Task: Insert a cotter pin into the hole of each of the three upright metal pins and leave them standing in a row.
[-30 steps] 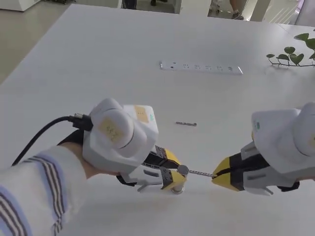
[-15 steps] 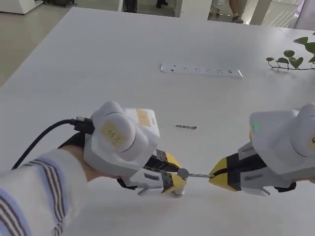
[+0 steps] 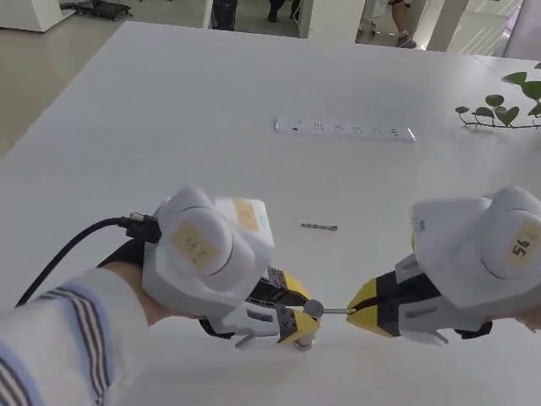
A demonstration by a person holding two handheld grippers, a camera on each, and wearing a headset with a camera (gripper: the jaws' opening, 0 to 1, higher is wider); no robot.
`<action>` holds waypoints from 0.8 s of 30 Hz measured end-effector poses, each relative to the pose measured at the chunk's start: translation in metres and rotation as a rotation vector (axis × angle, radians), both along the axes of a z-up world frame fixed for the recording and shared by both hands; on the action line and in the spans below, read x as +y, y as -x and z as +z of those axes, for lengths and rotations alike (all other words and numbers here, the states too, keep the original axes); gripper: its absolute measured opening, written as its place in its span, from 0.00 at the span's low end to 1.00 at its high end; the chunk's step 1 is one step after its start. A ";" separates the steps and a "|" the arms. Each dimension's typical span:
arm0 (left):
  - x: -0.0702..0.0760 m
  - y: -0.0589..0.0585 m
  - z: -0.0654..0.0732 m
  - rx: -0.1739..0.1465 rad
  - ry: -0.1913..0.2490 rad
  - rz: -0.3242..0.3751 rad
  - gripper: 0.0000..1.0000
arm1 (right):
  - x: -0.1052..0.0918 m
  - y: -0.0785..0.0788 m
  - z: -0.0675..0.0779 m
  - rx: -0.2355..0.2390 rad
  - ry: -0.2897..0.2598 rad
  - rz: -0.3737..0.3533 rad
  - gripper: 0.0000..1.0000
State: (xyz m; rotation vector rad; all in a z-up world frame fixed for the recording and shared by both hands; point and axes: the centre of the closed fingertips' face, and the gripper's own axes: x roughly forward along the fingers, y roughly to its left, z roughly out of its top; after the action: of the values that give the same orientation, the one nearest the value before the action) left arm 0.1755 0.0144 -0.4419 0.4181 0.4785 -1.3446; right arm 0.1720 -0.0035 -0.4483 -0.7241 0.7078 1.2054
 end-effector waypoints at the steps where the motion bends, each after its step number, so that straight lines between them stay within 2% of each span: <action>1: -0.001 0.000 0.000 0.002 0.003 0.001 0.09 | 0.004 0.000 0.000 0.002 -0.003 0.003 0.00; 12: 0.000 0.001 0.001 0.001 0.002 -0.003 0.09 | 0.016 0.001 -0.001 -0.016 0.004 0.059 0.00; 14: -0.001 0.001 0.001 0.000 0.002 -0.005 0.09 | 0.018 0.002 0.000 -0.012 -0.003 0.064 0.00; 16: -0.001 0.001 0.001 0.013 0.009 0.002 0.09 | 0.019 0.003 -0.001 -0.011 0.000 0.072 0.00; 24: 0.000 0.000 0.001 0.007 0.001 0.002 0.09 | 0.023 0.004 0.000 -0.003 0.009 0.084 0.00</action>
State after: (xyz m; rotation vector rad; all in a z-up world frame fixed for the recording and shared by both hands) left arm 0.1754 0.0146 -0.4405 0.4122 0.4844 -1.3451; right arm 0.1680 0.0191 -0.4483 -0.7690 0.6863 1.2777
